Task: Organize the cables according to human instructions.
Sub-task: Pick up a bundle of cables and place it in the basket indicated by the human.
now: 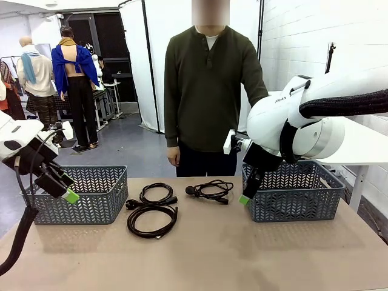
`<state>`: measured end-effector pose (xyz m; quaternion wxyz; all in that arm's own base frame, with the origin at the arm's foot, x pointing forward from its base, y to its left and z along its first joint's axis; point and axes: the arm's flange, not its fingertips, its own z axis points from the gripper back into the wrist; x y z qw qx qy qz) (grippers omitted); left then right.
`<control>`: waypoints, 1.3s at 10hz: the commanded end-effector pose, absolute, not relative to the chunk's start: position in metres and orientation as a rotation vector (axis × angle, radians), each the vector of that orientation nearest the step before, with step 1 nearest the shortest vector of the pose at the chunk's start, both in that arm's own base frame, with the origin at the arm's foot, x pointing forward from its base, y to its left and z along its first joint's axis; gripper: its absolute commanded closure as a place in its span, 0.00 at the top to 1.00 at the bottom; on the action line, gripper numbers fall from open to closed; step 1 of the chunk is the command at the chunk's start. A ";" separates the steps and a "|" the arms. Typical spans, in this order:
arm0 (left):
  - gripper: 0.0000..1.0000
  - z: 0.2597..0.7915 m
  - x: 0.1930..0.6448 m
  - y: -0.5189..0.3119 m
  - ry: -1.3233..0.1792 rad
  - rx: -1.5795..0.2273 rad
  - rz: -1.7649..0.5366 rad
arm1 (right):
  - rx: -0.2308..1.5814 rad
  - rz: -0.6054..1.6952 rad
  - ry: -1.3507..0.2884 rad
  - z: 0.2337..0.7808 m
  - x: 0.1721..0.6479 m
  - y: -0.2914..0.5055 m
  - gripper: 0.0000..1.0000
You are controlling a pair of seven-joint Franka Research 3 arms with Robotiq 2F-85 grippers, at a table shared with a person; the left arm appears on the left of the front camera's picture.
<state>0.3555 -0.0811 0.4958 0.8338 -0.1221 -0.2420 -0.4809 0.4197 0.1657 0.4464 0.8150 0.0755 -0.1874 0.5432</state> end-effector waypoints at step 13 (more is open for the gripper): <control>1.00 0.496 0.356 -0.080 -0.514 -0.281 -1.023 | 0.161 1.159 -0.400 0.446 0.420 0.166 1.00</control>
